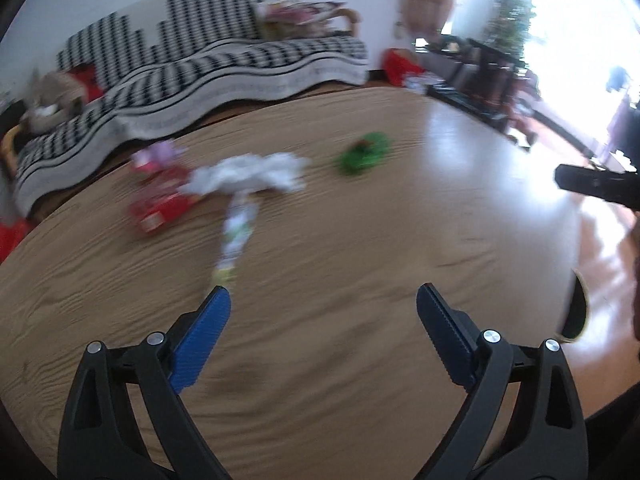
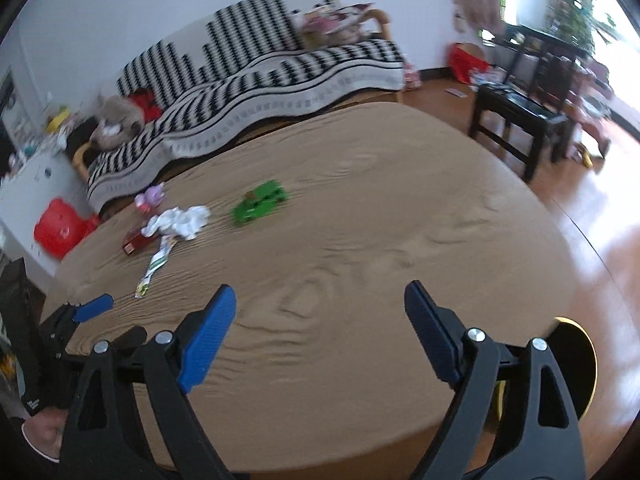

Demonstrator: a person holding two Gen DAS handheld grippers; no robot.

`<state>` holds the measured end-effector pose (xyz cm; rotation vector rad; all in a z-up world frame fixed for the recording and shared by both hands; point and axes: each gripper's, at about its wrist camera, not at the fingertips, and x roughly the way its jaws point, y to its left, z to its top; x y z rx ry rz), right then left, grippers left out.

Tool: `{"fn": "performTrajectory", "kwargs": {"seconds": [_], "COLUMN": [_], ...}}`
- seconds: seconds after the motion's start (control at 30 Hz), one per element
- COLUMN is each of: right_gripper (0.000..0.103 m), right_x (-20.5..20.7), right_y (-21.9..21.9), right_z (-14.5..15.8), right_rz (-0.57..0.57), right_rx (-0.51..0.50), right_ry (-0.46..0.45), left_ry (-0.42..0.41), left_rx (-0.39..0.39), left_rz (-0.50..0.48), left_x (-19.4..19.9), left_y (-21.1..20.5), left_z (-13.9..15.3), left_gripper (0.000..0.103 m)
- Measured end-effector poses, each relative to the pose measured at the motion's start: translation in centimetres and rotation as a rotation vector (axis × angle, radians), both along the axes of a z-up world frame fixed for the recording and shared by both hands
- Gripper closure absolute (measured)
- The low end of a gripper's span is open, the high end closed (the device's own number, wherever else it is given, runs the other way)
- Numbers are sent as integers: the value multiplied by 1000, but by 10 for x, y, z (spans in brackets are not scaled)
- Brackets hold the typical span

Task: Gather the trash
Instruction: 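Move both open tools back over the table, then grasp the white-green snack strip with left tool while right tool grasps the green toy car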

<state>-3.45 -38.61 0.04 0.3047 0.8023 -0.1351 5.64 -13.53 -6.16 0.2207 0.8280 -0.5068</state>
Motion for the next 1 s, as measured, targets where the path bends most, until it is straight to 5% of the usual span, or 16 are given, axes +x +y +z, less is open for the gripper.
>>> {"fn": "performTrajectory", "kwargs": {"seconds": [0.23,0.6,0.7,0.8,0.87,1.0], "right_gripper": [17,17,17,17,15,13], "right_x": [64,158,180,203,214,227], "right_y": [40,43,43,46,48,57], "right_z": [-18,-70,-79,-88,-92,-96], "right_rz": [79,127,124,129,130,138], "right_rx": [-93,-102,-106,-119,-136,-197], "right_ry": [32,124,136,153,157,155], "left_ry": [54,101,81,64,61,79], "left_rx": [2,66,65,64,69,50], "left_rz": [89,47,28,1,-4,3], "left_x": [51,102,98,95,94,94], "left_y": [39,19,12,5,2,5], "left_z": [-17,-43,-43,-39,-37,-37], "left_gripper": [12,12,22,52,86,91]}}
